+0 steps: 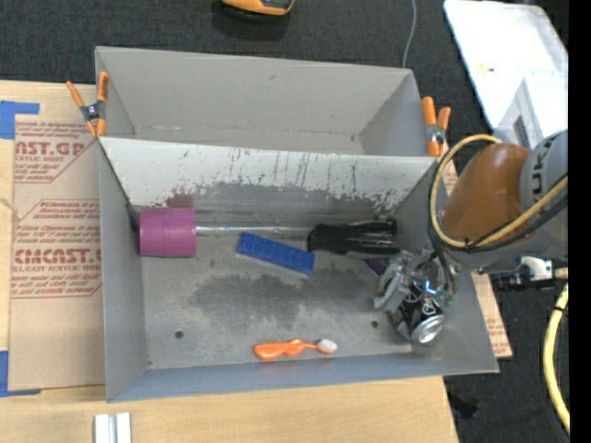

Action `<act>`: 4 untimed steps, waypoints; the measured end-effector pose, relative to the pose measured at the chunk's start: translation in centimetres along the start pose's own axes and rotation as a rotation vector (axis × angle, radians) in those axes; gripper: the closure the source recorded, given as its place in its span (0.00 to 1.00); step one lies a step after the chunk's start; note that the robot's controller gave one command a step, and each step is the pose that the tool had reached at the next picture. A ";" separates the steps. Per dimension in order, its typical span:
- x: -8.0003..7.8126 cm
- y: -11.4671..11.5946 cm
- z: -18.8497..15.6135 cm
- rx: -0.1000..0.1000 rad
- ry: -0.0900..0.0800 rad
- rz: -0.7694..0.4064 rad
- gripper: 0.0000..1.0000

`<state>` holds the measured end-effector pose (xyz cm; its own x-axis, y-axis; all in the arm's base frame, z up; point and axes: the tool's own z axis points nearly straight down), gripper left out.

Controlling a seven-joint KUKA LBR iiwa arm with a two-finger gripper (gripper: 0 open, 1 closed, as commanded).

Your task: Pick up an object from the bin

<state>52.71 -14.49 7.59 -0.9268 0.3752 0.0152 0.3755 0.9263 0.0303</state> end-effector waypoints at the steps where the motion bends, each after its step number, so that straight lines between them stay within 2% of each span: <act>1: -0.2 -0.3 -0.9 0.002 0.002 -0.038 1.00; 2: 0.9 -0.7 0.0 -0.010 0.002 -0.047 1.00; 3: 3.3 -1.8 0.2 -0.014 -0.007 0.013 1.00; 4: 3.4 -1.8 0.2 -0.013 -0.006 0.014 1.00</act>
Offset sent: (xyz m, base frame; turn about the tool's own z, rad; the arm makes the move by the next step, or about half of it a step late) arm -0.0130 -0.0106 -0.0008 -0.0409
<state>48.91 -14.87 7.36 -0.9214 0.3884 0.0102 0.3884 0.9205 0.0432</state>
